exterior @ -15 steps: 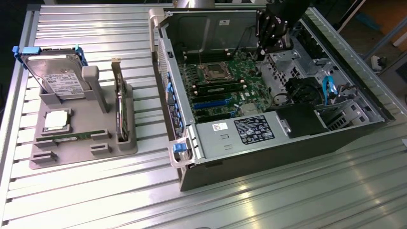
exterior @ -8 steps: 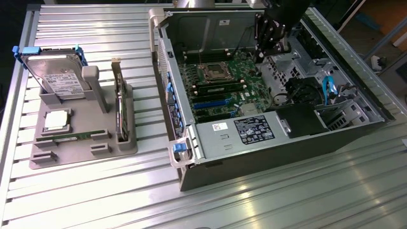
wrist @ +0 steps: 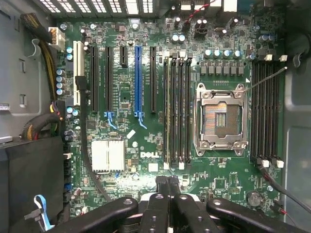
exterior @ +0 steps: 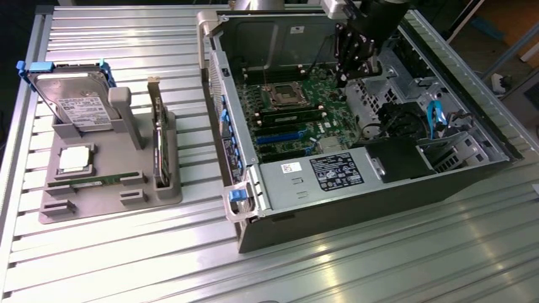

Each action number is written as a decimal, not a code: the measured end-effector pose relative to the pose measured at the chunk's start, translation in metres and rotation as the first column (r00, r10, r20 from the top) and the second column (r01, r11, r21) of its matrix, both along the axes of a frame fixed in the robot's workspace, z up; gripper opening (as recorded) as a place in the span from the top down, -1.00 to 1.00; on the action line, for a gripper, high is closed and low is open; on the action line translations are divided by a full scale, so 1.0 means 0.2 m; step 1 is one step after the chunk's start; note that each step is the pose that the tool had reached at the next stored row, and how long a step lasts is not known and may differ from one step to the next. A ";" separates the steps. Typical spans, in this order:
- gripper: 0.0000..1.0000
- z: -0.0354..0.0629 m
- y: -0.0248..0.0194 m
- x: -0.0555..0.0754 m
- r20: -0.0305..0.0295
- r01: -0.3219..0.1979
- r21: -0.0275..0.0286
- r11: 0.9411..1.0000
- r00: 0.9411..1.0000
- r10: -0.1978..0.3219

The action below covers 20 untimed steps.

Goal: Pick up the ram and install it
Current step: 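Press down the ram until it locks into place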

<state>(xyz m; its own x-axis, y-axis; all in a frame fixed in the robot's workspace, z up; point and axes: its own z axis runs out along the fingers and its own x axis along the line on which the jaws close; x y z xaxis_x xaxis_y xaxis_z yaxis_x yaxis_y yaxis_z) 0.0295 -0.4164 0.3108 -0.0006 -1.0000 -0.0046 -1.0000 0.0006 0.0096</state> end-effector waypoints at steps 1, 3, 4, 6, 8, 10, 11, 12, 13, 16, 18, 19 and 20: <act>0.79 -0.006 0.000 0.00 0.000 0.000 0.000 1.000 1.000 0.000; 0.79 -0.019 0.000 0.00 0.001 0.000 0.000 1.000 1.000 0.000; 0.79 -0.024 0.000 0.00 0.001 0.000 0.000 1.000 1.000 0.000; 0.79 -0.045 0.000 0.00 0.002 0.000 0.000 1.000 1.000 0.000; 0.79 -0.056 0.000 0.00 0.002 0.000 0.000 1.000 1.000 0.000; 0.79 -0.066 0.000 0.00 0.002 0.000 0.000 1.000 1.000 0.000; 0.79 -0.072 0.000 0.00 0.002 0.000 0.000 1.000 1.000 0.000; 0.79 -0.077 0.000 0.00 0.002 0.000 0.000 1.000 1.000 0.000; 0.79 -0.082 0.000 0.00 0.002 0.000 0.000 1.000 1.000 0.000; 0.79 -0.099 0.000 0.00 0.002 0.000 0.000 1.000 1.000 0.000; 0.79 -0.117 0.000 0.00 0.002 0.001 0.000 1.000 1.000 -0.001; 0.79 -0.126 0.000 0.00 0.002 0.001 0.000 1.000 1.000 -0.001; 0.79 -0.136 0.000 0.00 0.002 0.001 0.000 1.000 1.000 -0.001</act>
<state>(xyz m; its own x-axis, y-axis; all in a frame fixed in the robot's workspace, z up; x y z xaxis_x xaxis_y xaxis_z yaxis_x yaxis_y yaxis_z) 0.0295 -0.4164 0.2837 -0.0016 -1.0000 -0.0046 -1.0000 0.0016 0.0074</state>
